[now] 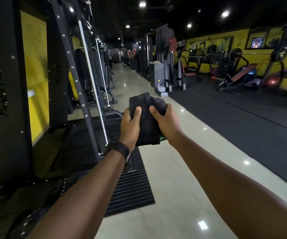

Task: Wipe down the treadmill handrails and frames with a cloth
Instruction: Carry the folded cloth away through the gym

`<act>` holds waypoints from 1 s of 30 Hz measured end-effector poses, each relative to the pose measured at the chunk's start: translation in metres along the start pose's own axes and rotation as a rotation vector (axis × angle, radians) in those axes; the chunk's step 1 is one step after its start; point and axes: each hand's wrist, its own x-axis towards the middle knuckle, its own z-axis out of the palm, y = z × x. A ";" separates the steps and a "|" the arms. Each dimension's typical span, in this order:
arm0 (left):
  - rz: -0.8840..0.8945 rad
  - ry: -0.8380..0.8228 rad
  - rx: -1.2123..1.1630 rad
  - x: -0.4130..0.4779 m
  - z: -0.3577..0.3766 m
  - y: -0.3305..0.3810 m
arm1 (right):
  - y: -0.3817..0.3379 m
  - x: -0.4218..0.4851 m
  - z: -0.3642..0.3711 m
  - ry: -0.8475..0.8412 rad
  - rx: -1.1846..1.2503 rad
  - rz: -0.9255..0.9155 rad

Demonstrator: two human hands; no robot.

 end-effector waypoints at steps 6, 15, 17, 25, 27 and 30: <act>0.004 -0.019 -0.021 0.111 0.035 -0.030 | 0.033 0.111 0.011 0.045 0.061 -0.005; 0.067 -0.018 0.125 0.312 0.133 -0.121 | 0.117 0.329 -0.011 0.073 0.108 -0.019; 0.070 -0.014 0.132 0.359 0.161 -0.132 | 0.130 0.384 -0.018 0.067 0.099 -0.014; 0.066 -0.003 0.099 0.548 0.252 -0.191 | 0.187 0.595 -0.032 0.082 0.101 -0.012; 0.060 -0.006 0.095 0.599 0.270 -0.216 | 0.211 0.649 -0.030 0.076 0.101 -0.006; 0.064 -0.001 0.078 0.678 0.295 -0.258 | 0.249 0.735 -0.024 0.076 0.090 -0.009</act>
